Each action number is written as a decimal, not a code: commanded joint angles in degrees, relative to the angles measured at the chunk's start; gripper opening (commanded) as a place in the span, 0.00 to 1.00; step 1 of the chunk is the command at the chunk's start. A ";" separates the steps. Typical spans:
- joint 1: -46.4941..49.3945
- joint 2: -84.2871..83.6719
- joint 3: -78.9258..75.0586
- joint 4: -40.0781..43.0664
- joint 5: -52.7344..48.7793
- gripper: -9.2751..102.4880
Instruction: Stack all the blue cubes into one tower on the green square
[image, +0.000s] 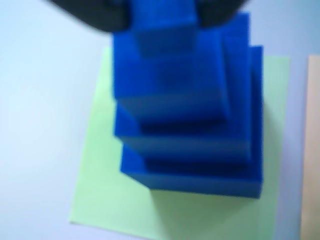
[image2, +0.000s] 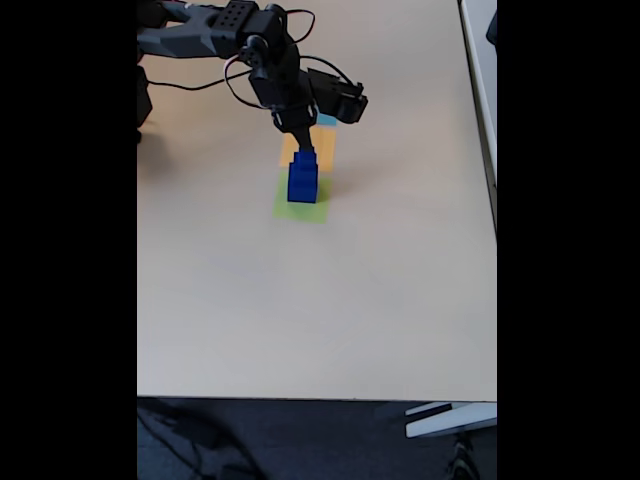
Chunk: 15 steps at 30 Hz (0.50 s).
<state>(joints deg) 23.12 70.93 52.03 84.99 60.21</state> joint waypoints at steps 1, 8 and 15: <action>0.35 0.79 -3.87 -1.23 0.35 0.08; 0.35 0.44 -3.87 -1.23 0.44 0.08; 0.26 0.53 -3.87 -1.23 0.62 0.08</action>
<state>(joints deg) 23.03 70.49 51.68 84.99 60.21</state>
